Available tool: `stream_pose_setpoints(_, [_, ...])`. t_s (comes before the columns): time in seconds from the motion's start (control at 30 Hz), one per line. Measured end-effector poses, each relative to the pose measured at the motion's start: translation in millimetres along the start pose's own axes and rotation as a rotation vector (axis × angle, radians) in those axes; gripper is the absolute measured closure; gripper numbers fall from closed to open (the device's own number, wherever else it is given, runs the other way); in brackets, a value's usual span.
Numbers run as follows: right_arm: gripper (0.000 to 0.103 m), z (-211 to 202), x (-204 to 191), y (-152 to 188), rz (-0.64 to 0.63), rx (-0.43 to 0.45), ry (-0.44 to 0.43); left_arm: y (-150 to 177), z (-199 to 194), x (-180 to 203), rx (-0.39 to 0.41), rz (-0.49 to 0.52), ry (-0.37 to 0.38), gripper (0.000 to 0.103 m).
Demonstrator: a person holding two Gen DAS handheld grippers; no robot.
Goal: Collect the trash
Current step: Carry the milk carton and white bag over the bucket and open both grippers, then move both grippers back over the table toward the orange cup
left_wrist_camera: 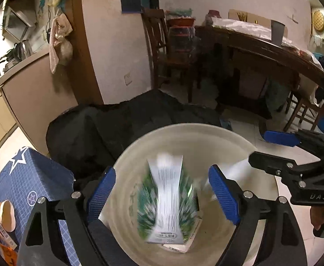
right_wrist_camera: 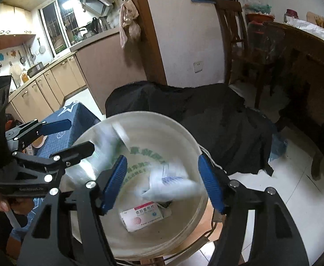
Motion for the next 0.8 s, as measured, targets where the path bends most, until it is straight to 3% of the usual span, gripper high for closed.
stream_pose_setpoints(0.47, [0.039,-8,6,4,0.017,0.005,0.012,11,-13,-8,0.013,-0.013,-0.035,0.017])
stream_pose_setpoints(0.8, [0.039,-19,-19,2,-0.018,0.029,-0.002,32,-30,-14,0.028,-0.011,-0.083,0.017])
Point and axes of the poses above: each gripper's, at about its wrist camera, not at the fingertips, and z roughly the way its jaws point, x to its right, y to its underside, the point moved 8 cm from there along z, roughly the way its jaws point, and after that the axes turned 13 degrees about -x, right-handed, at the moved point
